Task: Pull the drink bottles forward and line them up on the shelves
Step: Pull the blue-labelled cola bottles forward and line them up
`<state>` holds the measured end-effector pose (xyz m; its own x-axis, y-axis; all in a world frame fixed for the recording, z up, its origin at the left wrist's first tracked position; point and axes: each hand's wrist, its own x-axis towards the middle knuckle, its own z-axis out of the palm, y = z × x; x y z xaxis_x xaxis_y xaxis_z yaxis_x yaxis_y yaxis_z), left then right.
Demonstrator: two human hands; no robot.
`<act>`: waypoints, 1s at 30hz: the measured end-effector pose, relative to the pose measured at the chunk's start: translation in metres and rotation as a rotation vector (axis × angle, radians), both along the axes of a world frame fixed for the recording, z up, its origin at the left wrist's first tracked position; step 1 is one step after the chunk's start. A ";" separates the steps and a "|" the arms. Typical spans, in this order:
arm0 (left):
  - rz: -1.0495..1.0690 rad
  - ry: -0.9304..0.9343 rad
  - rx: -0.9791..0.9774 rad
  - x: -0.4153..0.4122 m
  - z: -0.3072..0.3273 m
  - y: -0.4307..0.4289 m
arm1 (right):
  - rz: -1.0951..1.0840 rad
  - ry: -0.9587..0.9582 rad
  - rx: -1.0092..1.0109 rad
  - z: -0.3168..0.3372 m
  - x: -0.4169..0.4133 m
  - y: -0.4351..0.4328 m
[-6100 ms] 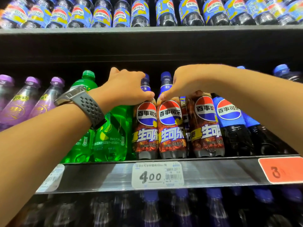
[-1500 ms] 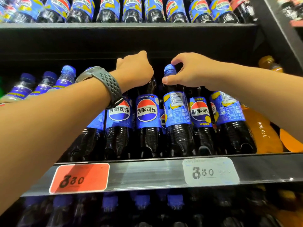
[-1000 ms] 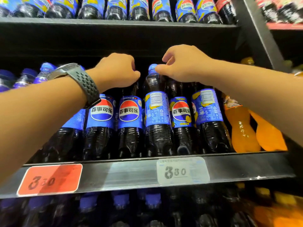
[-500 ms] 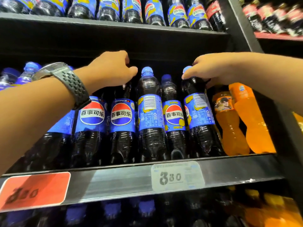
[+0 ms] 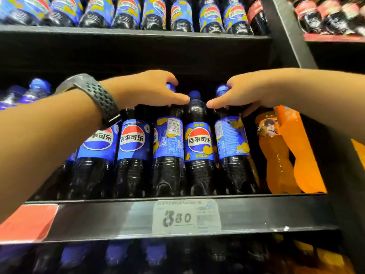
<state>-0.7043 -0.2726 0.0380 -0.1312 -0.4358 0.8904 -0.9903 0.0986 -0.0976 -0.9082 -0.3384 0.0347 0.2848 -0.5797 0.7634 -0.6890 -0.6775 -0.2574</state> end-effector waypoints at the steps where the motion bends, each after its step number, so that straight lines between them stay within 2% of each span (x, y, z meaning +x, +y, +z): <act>1: -0.051 0.040 0.057 0.001 0.001 0.004 | 0.093 -0.021 0.096 0.001 -0.003 0.000; 2: -0.114 0.089 0.123 0.003 0.003 0.008 | 0.166 -0.037 0.171 0.002 -0.006 0.001; 4: -0.161 0.122 0.192 0.005 0.004 0.013 | 0.211 -0.054 0.197 0.004 -0.012 0.002; 10: 0.045 -0.004 -0.009 -0.005 0.001 0.002 | 0.065 -0.043 0.113 -0.005 -0.008 -0.004; 13: -0.028 0.091 0.127 -0.003 0.003 0.012 | 0.134 -0.061 0.219 -0.006 -0.012 0.003; 15: -0.037 0.111 0.140 -0.002 0.002 0.016 | 0.166 -0.053 0.256 -0.009 -0.015 0.008; 20: 0.172 -0.081 -0.071 -0.013 -0.009 0.004 | 0.099 -0.027 0.161 -0.022 -0.014 0.006; 25: 0.136 -0.002 -0.006 -0.012 -0.012 0.007 | 0.160 -0.032 0.294 -0.032 -0.015 0.008; 30: 0.229 -0.139 -0.053 -0.014 -0.020 -0.003 | 0.063 -0.016 0.144 -0.045 -0.011 0.007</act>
